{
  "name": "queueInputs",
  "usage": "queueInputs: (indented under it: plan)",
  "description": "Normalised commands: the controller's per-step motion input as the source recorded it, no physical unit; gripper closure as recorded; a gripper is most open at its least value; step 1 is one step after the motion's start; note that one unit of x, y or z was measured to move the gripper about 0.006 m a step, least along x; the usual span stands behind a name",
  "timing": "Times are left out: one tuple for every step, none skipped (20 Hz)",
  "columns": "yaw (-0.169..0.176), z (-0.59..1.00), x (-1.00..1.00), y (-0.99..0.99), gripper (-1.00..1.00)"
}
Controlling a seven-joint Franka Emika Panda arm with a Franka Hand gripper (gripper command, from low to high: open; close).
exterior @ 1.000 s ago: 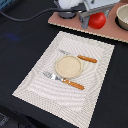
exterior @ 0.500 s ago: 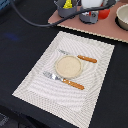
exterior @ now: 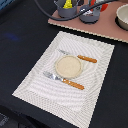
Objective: Interact with the objects in diverse but meaningful ways.
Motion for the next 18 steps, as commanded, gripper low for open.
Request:
queueInputs:
  plan:
    - [0.124,-0.11,-0.64,0.38,1.00]
    - [0.124,-0.12,-0.64,0.38,1.00]
    - [0.124,-0.13,-0.64,0.38,1.00]
    - [0.124,-0.16,-0.66,0.38,1.00]
    - [0.122,-0.21,-0.67,0.39,1.00]
    - [0.122,-0.26,-0.66,0.37,1.00]
    - [0.099,-0.27,-0.66,0.32,1.00]
    - [0.073,-0.23,-0.68,0.25,1.00]
    - [0.042,-0.23,-0.71,0.17,1.00]
    - [0.023,-0.24,-0.73,0.11,1.00]
    - [0.020,-0.25,-0.75,0.10,1.00]
    - [0.019,-0.29,-0.78,0.07,1.00]
    - [0.013,-0.29,-0.82,0.06,1.00]
    - [0.006,-0.31,-0.84,0.05,1.00]
    - [0.003,-0.31,-0.86,0.05,1.00]
    - [0.002,-0.30,-0.86,0.05,1.00]
    - [0.001,-0.31,-0.85,0.05,1.00]
    - [0.000,-0.31,-0.85,0.07,1.00]
